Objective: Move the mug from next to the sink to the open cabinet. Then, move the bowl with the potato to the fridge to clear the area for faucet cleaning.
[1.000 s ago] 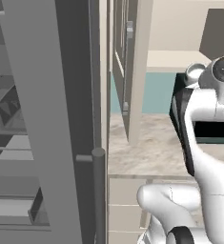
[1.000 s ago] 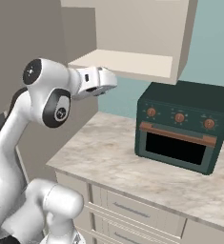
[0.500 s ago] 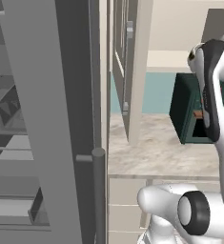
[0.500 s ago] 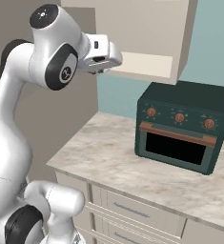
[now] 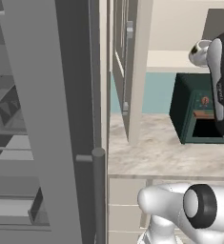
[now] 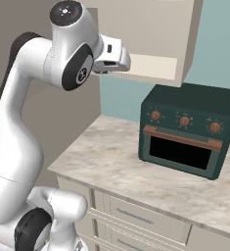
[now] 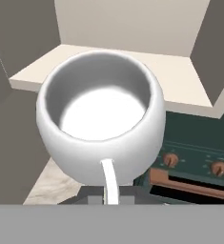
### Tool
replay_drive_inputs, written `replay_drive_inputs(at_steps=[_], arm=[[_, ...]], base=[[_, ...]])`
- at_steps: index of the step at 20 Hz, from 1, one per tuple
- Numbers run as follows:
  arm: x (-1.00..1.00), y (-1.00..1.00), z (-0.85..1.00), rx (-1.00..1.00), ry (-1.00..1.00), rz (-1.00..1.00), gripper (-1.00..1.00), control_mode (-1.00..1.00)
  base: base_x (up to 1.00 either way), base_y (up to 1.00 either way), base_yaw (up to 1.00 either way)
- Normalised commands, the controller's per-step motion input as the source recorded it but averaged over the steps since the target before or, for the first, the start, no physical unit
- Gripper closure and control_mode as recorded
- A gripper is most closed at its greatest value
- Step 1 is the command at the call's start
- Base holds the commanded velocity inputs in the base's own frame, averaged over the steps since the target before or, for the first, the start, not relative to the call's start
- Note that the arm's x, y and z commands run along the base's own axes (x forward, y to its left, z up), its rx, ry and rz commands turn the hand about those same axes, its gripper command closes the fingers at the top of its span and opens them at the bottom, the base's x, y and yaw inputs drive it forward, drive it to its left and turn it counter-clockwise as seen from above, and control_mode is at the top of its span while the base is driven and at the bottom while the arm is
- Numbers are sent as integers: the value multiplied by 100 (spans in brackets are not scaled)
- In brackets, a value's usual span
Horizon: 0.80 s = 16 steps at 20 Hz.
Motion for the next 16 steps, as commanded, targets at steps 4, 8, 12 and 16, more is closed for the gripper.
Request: replay_drive_inputs(at_steps=[4,8,12,16], arm=[[61,8,0,0,0,-7,100,-100],[75,19,0,0,0,-10,100,-100],[73,15,-16,0,1,-13,100,-100],[49,1,-35,0,3,-13,100,-100]], base=[[0,0,0],[0,0,0],[0,0,0],[0,0,0]])
